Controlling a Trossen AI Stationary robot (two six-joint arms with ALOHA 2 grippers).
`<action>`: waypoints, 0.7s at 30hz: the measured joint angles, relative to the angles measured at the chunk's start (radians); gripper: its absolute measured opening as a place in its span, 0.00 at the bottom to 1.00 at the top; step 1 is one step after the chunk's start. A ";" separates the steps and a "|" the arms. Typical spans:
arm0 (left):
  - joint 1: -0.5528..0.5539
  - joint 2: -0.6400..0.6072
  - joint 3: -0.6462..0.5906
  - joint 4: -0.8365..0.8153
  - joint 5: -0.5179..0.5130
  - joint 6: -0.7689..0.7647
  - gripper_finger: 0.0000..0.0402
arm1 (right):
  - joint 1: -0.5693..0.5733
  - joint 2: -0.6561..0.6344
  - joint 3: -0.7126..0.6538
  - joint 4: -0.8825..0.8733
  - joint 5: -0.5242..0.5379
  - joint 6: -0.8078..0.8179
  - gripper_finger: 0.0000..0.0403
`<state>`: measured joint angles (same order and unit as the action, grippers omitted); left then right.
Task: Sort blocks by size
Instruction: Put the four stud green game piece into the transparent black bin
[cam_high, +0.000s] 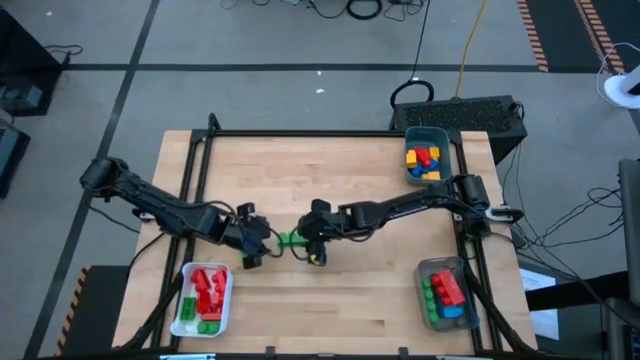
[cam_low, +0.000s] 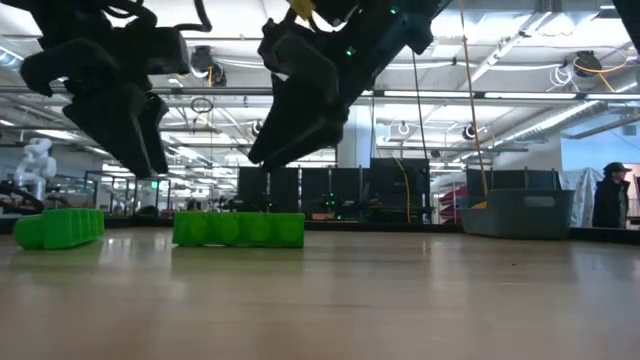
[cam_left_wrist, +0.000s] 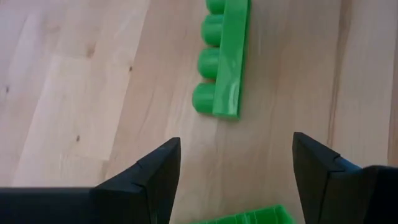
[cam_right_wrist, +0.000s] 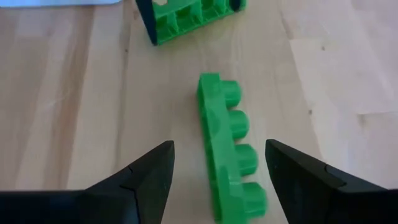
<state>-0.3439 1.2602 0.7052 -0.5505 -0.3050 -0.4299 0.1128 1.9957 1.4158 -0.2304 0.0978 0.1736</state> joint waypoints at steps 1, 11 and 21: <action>-0.004 0.000 0.000 -0.011 0.000 -0.007 0.54 | -0.004 0.000 0.000 -0.003 0.000 -0.009 0.60; -0.038 -0.001 0.000 -0.055 -0.027 -0.069 0.54 | -0.039 0.087 0.001 0.064 -0.126 -0.040 0.60; -0.057 0.000 0.000 -0.060 -0.042 -0.089 0.54 | -0.068 0.144 0.006 0.071 -0.066 -0.082 0.60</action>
<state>-0.4007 1.2598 0.7048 -0.6109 -0.3466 -0.5194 0.0451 2.1395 1.4219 -0.1598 0.0315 0.0914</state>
